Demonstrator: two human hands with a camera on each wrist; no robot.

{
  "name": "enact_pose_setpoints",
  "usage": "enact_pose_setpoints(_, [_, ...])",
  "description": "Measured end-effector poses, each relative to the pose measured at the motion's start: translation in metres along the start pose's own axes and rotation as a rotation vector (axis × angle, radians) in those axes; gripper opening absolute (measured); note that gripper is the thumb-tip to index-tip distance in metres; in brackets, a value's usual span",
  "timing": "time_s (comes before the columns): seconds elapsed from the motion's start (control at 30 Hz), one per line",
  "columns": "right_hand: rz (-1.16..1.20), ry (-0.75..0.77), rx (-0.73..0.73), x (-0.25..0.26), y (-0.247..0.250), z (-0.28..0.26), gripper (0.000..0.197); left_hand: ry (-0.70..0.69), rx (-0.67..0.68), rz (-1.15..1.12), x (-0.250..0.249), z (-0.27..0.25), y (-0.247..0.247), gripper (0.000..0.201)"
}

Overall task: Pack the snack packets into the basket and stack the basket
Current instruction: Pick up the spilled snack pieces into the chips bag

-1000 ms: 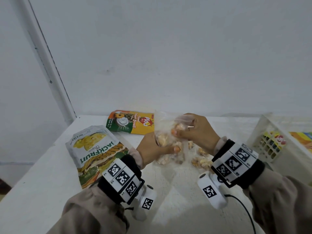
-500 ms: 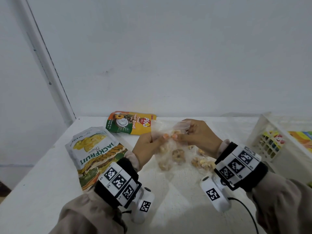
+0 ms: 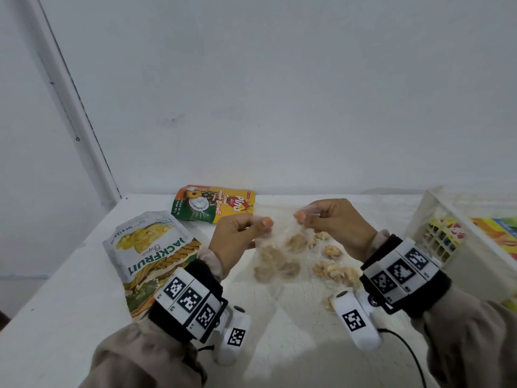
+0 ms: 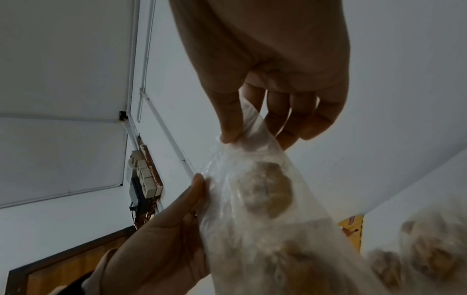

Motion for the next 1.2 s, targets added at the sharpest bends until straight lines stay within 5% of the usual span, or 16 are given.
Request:
enact_pose_setpoints(0.23, [-0.494, 0.255, -0.022, 0.038, -0.011, -0.014, 0.025, -0.096, 0.042, 0.125, -0.011, -0.004, -0.009, 0.007])
enact_pose_setpoints(0.3, [-0.499, 0.299, 0.019, 0.042, -0.021, -0.014, 0.007, -0.105, 0.047, 0.141, -0.013, -0.006, -0.011, 0.007])
enact_pose_setpoints(0.47, [-0.471, 0.317, 0.058, 0.045, -0.027, -0.013, 0.022, -0.101, 0.032, 0.107, -0.017, -0.007, -0.010, 0.007])
enact_pose_setpoints(0.63, [-0.486, 0.341, 0.032, 0.048, -0.032, -0.015, 0.006, -0.134, 0.027, 0.106, -0.022, -0.008, -0.008, 0.009])
enact_pose_setpoints(1.2, [-0.484, 0.396, -0.091, 0.048, -0.003, -0.040, 0.020, -0.237, 0.024, 0.087, -0.036, -0.020, -0.010, 0.012])
Point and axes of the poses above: each hand's wrist, its own z-axis towards the middle knuckle, its own y-axis out of the back of the hand, x = y × z, the point moved 9 cm from there along z, towards the middle knuckle, and after that the axes turned 1 degree about -y, right-handed, at the moved point
